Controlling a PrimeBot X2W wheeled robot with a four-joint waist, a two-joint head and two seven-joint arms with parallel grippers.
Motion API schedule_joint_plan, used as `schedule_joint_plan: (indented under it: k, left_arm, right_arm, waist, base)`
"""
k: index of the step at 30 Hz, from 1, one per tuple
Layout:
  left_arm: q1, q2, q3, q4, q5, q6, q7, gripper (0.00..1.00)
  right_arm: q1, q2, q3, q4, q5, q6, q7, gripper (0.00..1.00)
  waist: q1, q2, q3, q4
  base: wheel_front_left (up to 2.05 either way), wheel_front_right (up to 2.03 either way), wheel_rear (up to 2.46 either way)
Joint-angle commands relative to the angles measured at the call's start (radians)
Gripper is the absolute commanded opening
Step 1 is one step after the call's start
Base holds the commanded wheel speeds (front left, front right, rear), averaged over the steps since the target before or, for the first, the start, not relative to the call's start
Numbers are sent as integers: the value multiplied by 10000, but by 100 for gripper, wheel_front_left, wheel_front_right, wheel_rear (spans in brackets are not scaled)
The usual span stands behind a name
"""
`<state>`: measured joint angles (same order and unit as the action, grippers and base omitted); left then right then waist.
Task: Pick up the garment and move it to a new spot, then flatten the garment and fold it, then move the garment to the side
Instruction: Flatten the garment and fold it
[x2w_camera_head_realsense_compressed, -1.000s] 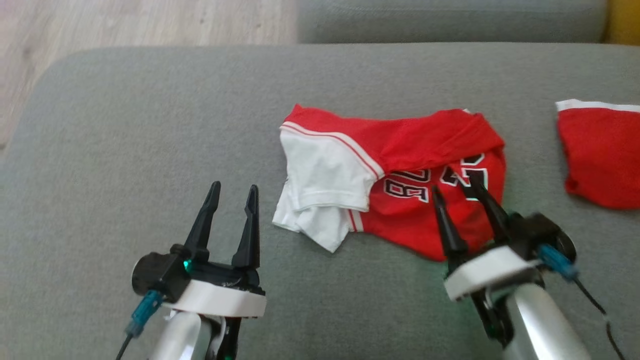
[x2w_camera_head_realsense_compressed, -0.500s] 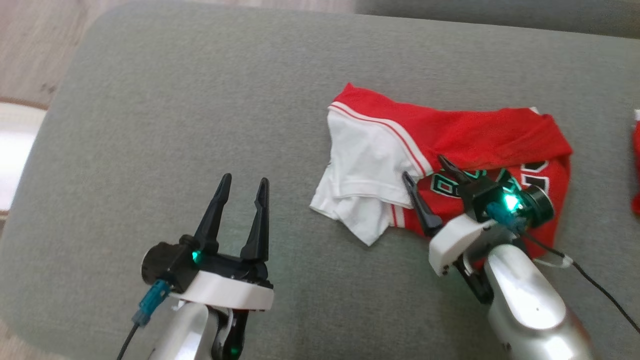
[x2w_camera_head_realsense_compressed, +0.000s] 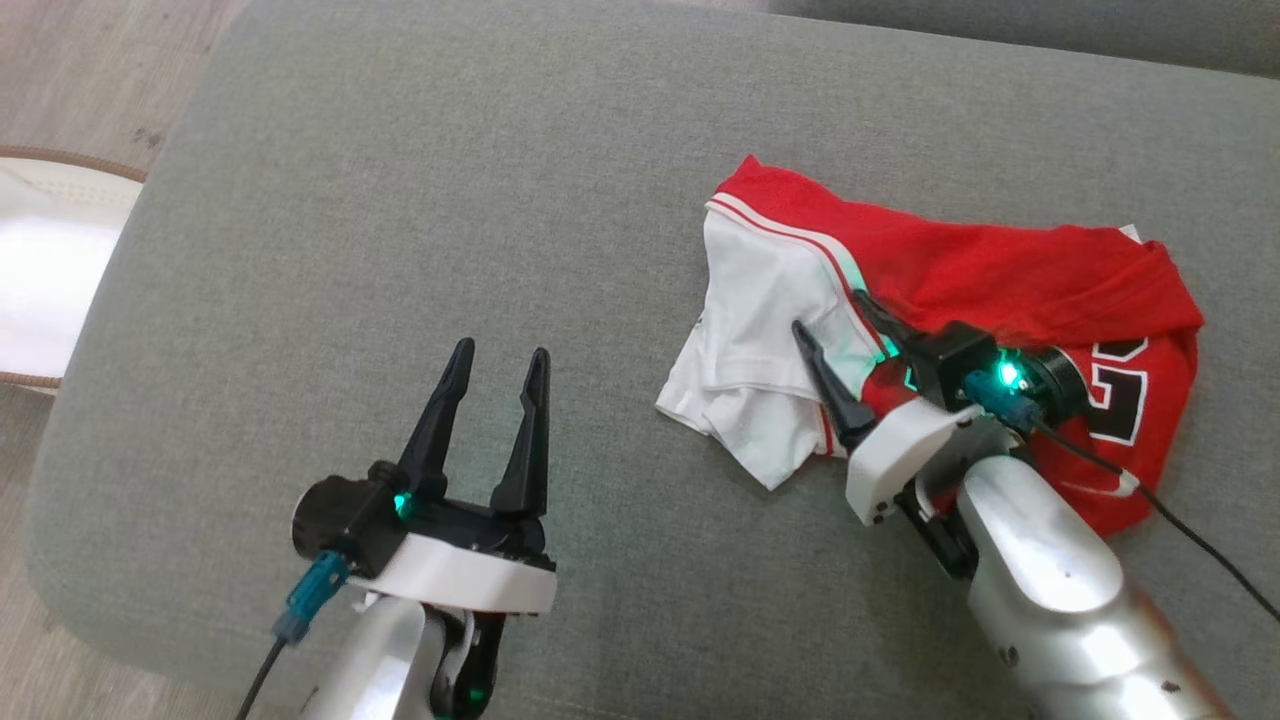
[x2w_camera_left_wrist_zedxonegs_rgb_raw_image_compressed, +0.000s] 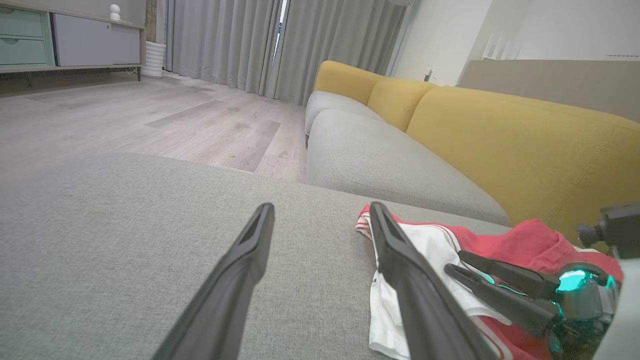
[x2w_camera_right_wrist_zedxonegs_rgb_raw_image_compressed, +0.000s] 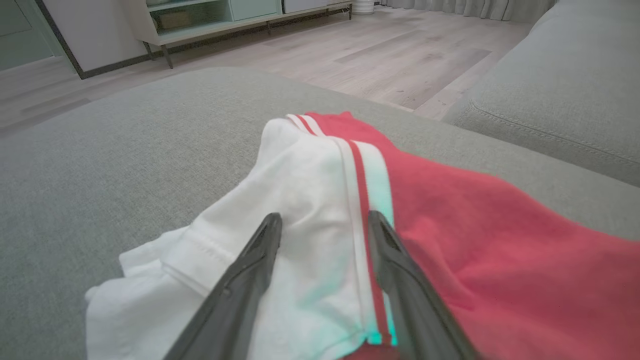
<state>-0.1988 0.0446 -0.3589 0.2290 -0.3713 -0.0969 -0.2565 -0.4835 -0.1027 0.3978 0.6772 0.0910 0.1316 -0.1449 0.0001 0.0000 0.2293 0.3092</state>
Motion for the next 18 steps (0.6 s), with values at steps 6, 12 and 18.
schedule_joint_plan:
  k: [6, 12, 18]
  left_arm:
    - [-274, 56, 258, -205, -38, 34, -53, 100]
    - [-242, 56, 235, -192, -57, 58, -53, 100]
    - [-242, 56, 154, -261, -115, 72, -53, 100]
  right_arm:
    - [-544, 65, 520, -63, 338, -9, -409, 0]
    - [-757, -55, 617, -178, 519, -9, -632, 0]
    - [-1277, -300, 520, -485, 621, -9, -500, 0]
  waist:
    - [-1, 0, -97, -38]
    - [-1, 0, -259, -100]
    - [-1, 0, -224, -19]
  base:
    - [0, 0, 0]
    - [0, 0, 0]
    - [0, 0, 0]
